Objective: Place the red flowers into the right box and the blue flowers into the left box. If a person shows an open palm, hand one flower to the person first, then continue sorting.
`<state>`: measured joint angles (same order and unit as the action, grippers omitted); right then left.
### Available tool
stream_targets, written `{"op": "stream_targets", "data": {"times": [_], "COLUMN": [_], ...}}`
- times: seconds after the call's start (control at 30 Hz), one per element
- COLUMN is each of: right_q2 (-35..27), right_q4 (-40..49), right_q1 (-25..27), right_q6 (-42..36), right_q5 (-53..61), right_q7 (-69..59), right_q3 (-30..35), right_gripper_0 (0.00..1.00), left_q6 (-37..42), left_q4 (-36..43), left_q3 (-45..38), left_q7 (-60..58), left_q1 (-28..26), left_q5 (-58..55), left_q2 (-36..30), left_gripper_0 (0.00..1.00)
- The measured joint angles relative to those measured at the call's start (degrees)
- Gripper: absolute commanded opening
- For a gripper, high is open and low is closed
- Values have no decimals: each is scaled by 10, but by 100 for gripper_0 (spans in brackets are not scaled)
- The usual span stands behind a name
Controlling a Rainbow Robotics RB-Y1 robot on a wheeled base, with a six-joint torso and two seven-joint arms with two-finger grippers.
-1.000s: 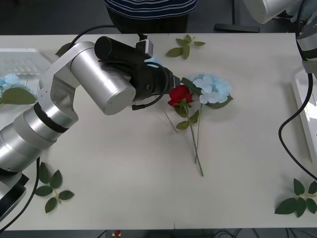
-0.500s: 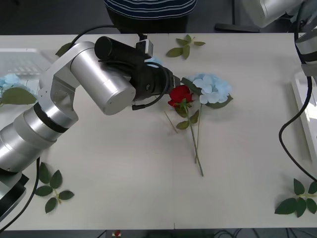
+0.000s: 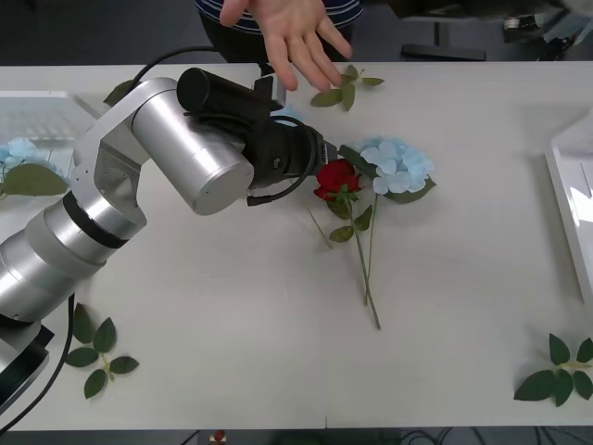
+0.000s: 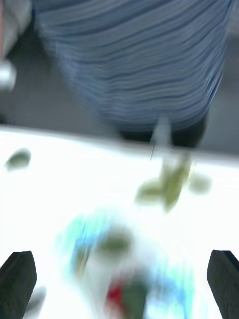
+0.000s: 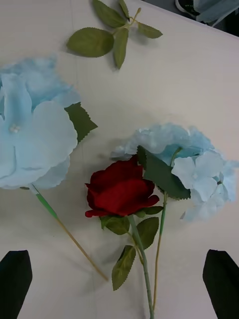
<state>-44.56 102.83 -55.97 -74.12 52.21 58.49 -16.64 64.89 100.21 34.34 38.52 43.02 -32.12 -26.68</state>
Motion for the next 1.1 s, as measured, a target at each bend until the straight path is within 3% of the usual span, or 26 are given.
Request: {"op": "stream_targets", "data": {"times": [0.2,0.4,0.6,0.83,1.1], "right_q2": [-18,-16,36,117,148], "right_q4": [28,52,53,53,11], "right_q1": [19,106,176,251,265], "right_q6": [-209,-285,-312,-279,-203], "right_q5": [151,200,123,-12,-137], "right_q7": [0,-87,-109,-109,-156], "right_q3": [77,112,88,78,6], "right_gripper_0": [100,100,100,100,100], "left_q6": [0,0,0,0,0], "left_q4": [0,0,0,0,0], "left_q3": [0,0,0,0,0], "left_q7": [0,0,0,0,0], "left_q1": [0,0,0,0,0], "left_q5": [0,0,0,0,0], "left_q2": [0,0,0,0,0], "left_gripper_0": [100,100,100,100,100]}}
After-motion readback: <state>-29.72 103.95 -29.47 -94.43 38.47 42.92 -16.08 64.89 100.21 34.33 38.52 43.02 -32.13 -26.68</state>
